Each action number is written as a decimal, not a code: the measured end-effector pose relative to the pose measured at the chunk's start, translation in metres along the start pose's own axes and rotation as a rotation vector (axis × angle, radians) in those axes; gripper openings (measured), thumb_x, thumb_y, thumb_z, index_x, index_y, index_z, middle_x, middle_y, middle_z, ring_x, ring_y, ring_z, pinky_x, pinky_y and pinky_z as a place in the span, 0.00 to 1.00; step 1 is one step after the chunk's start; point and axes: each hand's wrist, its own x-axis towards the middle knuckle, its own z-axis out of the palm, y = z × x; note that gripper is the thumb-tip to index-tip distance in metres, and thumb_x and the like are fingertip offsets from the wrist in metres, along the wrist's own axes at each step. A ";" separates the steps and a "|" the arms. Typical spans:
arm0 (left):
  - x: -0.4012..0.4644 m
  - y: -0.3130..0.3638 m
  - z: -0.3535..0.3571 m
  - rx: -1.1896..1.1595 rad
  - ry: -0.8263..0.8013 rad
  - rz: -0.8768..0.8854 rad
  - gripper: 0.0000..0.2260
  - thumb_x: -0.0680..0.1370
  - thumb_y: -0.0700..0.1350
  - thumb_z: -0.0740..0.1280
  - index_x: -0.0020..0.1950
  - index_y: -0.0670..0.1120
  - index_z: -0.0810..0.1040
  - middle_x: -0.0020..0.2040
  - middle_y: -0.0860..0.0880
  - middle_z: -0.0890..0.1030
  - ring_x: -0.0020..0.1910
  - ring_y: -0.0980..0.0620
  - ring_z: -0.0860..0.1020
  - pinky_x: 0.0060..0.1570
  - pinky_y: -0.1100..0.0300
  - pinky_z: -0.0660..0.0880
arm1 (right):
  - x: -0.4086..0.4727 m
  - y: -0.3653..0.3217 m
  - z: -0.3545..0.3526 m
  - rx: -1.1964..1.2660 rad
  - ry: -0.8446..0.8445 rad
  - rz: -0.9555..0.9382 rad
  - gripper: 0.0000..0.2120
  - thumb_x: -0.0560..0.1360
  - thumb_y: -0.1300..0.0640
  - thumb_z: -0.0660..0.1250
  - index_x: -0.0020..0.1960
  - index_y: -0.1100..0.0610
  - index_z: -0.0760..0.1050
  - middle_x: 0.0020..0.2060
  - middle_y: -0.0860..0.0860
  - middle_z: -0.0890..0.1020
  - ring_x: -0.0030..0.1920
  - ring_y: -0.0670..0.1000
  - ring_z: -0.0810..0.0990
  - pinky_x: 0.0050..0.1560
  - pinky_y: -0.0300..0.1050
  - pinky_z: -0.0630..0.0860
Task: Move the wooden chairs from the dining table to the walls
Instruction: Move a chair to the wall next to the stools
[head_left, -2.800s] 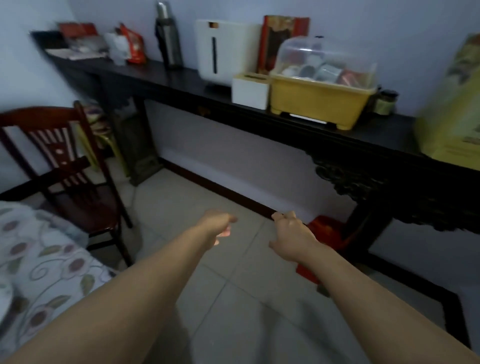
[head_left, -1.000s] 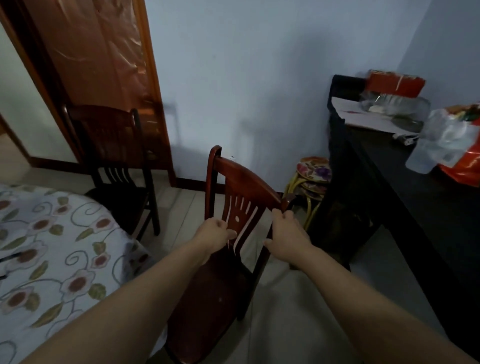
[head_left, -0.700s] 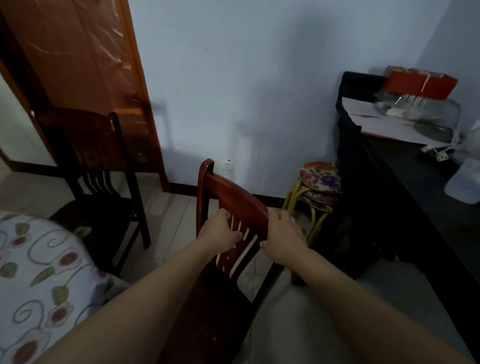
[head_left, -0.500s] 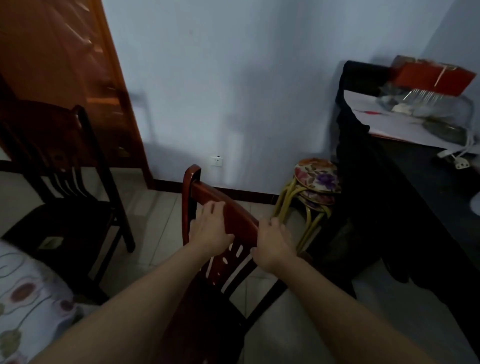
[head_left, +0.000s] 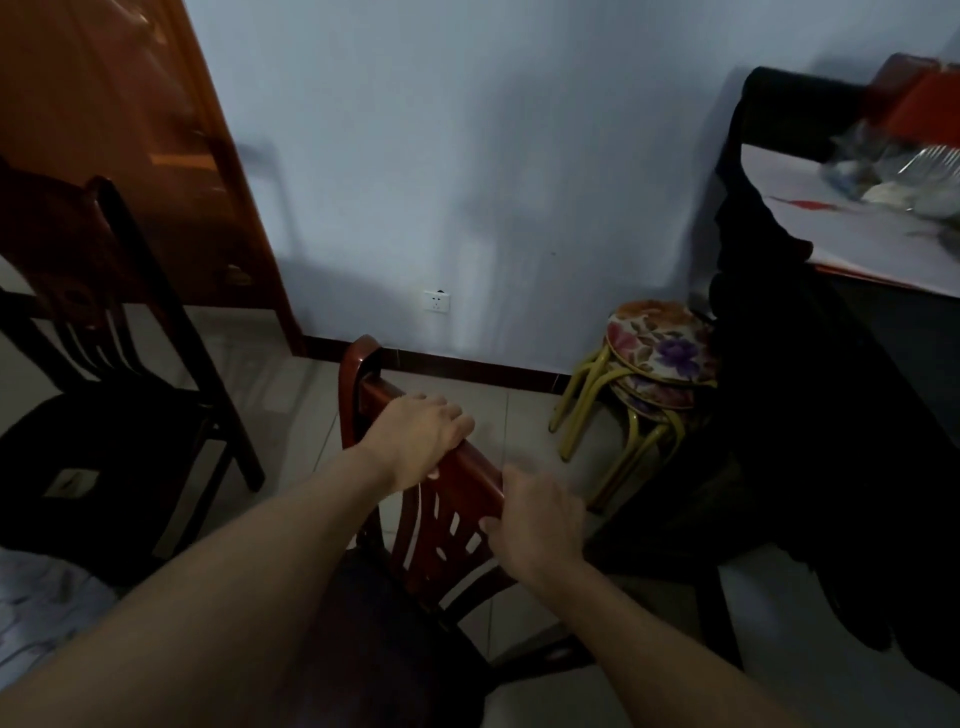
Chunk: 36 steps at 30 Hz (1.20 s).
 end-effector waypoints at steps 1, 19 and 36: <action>0.002 -0.004 -0.003 -0.014 -0.024 0.029 0.13 0.72 0.48 0.69 0.54 0.50 0.73 0.50 0.51 0.78 0.51 0.51 0.77 0.56 0.56 0.71 | 0.001 0.000 0.001 -0.010 0.001 -0.013 0.14 0.71 0.51 0.72 0.54 0.51 0.74 0.45 0.47 0.81 0.44 0.48 0.80 0.43 0.41 0.72; 0.009 -0.078 -0.095 0.123 -0.018 -0.051 0.08 0.71 0.45 0.68 0.49 0.48 0.77 0.46 0.49 0.80 0.45 0.48 0.80 0.39 0.58 0.68 | 0.080 -0.043 -0.071 -0.109 0.083 -0.377 0.10 0.69 0.50 0.68 0.50 0.50 0.74 0.43 0.49 0.82 0.44 0.52 0.82 0.43 0.45 0.75; 0.225 -0.122 -0.140 0.208 0.057 -0.233 0.07 0.69 0.46 0.68 0.46 0.48 0.74 0.43 0.49 0.80 0.38 0.46 0.77 0.32 0.59 0.59 | 0.301 0.027 -0.174 -0.208 0.214 -0.476 0.10 0.70 0.54 0.70 0.49 0.52 0.72 0.45 0.51 0.82 0.44 0.54 0.80 0.40 0.42 0.65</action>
